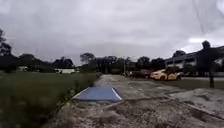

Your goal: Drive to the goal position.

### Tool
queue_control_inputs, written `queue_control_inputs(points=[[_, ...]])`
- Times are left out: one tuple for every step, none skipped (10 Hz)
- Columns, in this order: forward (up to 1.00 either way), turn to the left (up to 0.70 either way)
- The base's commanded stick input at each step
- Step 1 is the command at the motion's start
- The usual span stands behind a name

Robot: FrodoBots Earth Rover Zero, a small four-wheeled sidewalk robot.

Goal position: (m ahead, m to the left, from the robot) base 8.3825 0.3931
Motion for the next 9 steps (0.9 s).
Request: queue_control_inputs(points=[[0.5, 0.0], [0.5, 0.0], [0.5, 0.24], [0.5, 0.5], [0.5, 0.42], [0.5, 0.0], [0.5, 0.0], [0.5, 0.0], [0.5, 0.0]])
